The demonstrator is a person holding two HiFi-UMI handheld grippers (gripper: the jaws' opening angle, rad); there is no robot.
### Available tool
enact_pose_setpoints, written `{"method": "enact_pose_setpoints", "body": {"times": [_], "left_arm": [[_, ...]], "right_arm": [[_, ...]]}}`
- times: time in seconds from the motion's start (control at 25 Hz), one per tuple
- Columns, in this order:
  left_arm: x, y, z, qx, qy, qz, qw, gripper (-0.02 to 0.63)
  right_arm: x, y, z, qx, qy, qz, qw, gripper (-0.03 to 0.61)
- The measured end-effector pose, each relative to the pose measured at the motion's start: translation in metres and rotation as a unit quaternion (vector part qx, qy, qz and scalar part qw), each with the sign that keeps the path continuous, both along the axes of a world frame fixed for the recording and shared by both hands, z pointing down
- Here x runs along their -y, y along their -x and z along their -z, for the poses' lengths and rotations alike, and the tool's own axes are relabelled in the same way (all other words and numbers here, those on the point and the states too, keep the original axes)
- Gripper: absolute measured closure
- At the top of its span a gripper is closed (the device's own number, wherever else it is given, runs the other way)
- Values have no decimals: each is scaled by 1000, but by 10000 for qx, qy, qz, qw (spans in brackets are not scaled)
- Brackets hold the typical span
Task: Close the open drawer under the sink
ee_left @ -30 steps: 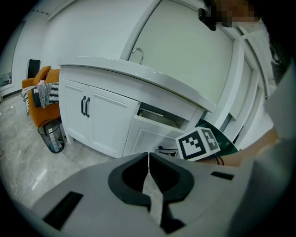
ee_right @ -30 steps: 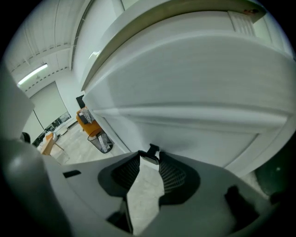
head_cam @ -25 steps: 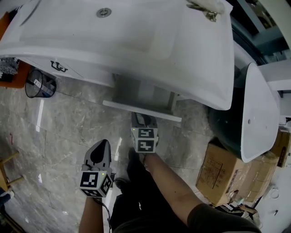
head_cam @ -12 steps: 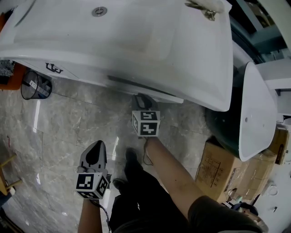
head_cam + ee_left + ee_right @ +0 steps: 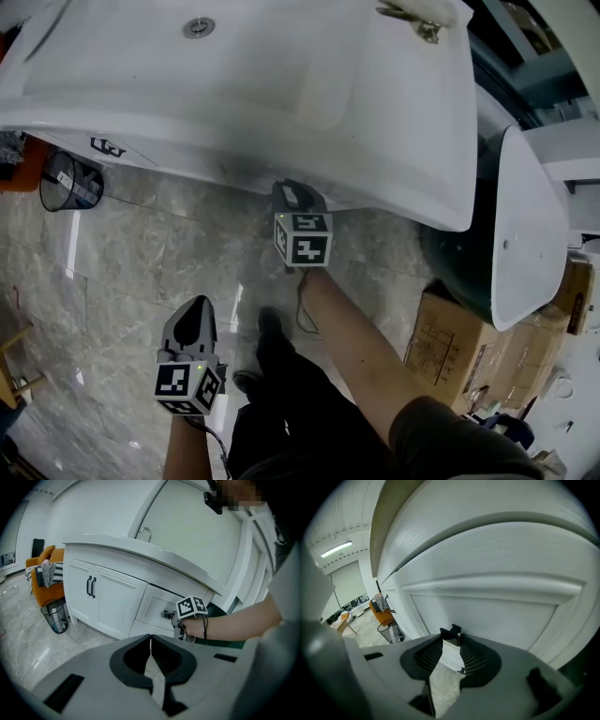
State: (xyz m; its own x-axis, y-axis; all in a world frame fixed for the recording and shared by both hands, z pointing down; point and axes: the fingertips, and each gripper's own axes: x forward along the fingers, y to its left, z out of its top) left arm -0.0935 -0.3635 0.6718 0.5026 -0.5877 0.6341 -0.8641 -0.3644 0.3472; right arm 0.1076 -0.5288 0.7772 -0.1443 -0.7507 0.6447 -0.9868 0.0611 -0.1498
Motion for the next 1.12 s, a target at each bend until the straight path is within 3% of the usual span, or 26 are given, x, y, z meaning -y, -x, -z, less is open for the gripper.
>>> {"method": "enact_pose_setpoints", "body": {"times": [0.32,0.56,0.76,1.12], "left_arm": [[-18,0,12,-144,-69,-21,9999,595],[-43,22,44,-210,-440,42,9988,595],[-88,56,79,-248,-636,171,9975,595],[-183,113,162,-245,-1127,273,9929,595]], "right_arm": [[-15,-1,20,-257,-204,-196,9993,456],[-54,15,61,-180,-452,-197,9986,456],[-100,40,113,-140,-730,-145,9971,459],[-221,83,227,-89,-1223,-98,9924,533]]}}
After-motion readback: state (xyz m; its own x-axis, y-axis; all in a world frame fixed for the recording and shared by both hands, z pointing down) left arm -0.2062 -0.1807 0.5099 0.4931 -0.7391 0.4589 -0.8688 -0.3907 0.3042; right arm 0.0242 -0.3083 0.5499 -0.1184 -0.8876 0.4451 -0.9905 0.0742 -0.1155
